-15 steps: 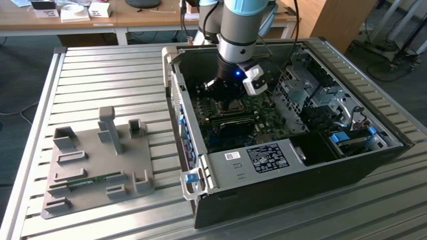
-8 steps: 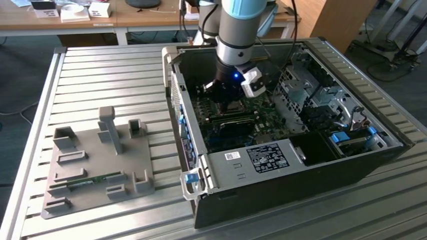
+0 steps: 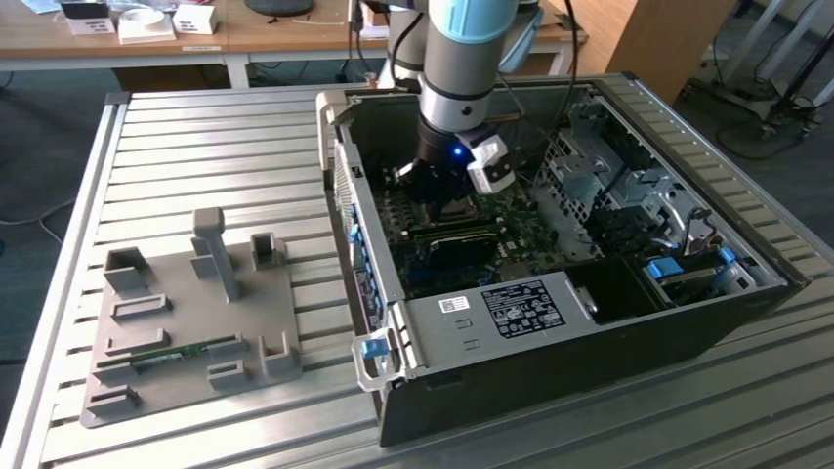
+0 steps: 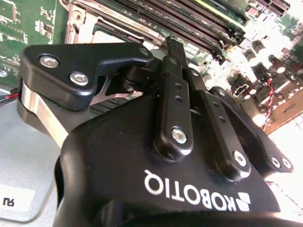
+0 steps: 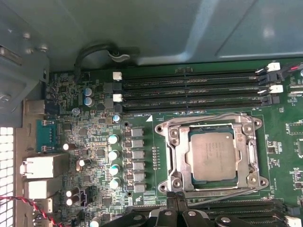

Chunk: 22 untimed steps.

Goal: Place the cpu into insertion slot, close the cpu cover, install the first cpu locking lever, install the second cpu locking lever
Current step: 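Install the second cpu locking lever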

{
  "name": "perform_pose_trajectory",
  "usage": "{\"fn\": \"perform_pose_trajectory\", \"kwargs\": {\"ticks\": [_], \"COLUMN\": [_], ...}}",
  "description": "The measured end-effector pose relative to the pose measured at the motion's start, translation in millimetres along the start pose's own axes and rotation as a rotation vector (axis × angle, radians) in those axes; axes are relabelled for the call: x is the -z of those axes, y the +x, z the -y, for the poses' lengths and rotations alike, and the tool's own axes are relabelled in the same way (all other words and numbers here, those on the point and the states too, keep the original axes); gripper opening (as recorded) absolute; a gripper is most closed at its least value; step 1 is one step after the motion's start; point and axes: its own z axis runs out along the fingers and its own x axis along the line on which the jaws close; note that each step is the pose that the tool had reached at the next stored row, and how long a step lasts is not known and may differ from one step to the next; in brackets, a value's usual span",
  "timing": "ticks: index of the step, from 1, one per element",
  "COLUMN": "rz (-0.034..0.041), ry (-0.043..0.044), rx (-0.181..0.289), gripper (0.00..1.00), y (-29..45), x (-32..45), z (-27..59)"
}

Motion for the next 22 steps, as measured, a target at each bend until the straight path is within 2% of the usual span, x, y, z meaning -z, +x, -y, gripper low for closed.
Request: {"fn": "perform_pose_trajectory", "kwargs": {"ticks": [6, 11, 16, 22], "rz": [-0.0001, -0.0003, -0.0005, -0.0011], "ry": [-0.0003, -0.0023, -0.0095, -0.0184], "rx": [0.0, 0.0, -0.001, -0.001], "gripper": [0.11, 0.11, 0.11, 0.11], "y": [2.6, 2.8, 3.1, 6.9], "x": [-6.0, -7.7, -8.3, -9.6], "z": [0.6, 0.7, 0.6, 0.9]}}
